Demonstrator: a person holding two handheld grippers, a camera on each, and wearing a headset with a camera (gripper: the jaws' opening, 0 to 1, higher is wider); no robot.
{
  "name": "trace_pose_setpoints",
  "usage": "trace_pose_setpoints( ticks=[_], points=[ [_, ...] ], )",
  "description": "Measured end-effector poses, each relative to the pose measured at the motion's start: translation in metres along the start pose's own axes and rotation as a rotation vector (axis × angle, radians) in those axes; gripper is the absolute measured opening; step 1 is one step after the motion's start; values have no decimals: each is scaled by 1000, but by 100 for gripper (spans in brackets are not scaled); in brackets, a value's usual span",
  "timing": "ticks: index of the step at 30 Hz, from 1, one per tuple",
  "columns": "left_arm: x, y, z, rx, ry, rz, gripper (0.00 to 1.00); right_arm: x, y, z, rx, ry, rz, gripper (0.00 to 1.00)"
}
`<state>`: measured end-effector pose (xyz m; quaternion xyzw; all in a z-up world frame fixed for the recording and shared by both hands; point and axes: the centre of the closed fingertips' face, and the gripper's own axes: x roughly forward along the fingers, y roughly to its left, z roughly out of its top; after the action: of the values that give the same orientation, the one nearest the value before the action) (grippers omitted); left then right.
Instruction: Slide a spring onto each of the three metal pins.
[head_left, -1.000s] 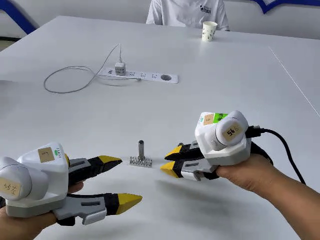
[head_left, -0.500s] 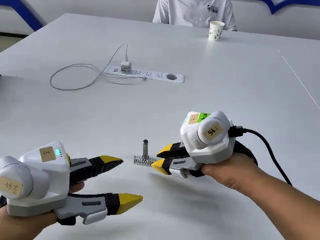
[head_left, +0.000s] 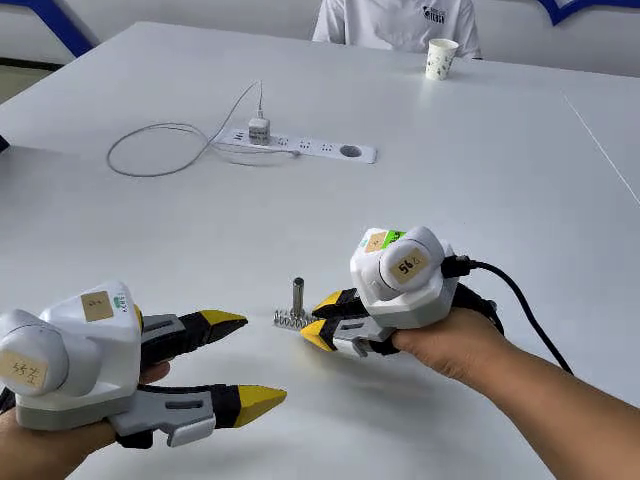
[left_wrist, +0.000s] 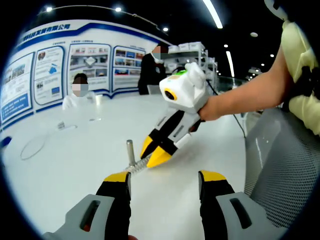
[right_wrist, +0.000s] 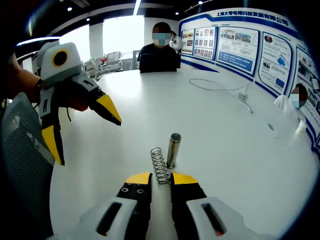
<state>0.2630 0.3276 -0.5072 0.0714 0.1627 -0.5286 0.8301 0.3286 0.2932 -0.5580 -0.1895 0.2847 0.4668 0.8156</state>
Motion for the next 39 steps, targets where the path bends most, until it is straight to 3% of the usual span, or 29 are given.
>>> trace_pose_setpoints(
  ticks=[24,32,39],
  points=[
    [-1,0,0,5,6,2,55,2,11,-4,4,22,27,12],
    [2,-2,-1,14,15,-7,55,-12,21,-4,-30,36,44,11],
    [8,-7,2,39,22,-29,54,-35,35,1,-70,37,81,11]
  ],
)
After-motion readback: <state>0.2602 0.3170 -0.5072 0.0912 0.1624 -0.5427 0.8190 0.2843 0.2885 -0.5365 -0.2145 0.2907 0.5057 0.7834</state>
